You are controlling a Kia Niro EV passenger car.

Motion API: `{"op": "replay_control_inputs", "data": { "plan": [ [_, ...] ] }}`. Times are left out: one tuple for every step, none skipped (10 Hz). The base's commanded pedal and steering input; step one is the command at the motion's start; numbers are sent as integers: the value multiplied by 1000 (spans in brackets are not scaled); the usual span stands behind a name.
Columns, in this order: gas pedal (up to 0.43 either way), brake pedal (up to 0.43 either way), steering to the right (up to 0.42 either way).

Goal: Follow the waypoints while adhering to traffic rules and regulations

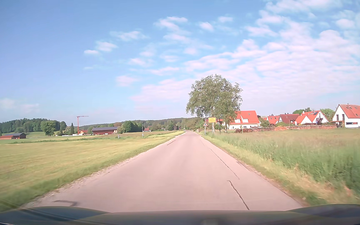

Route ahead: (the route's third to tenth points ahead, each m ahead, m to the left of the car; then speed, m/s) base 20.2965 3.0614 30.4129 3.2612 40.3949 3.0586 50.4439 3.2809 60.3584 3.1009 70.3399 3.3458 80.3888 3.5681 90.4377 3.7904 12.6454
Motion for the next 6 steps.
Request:
{"op": "replay_control_inputs", "data": {
  "plan": [
    [0,0,0],
    [0,0,-2],
    [0,0,-3],
    [0,0,-3],
    [0,0,-4],
    [0,0,-5]
  ]
}}
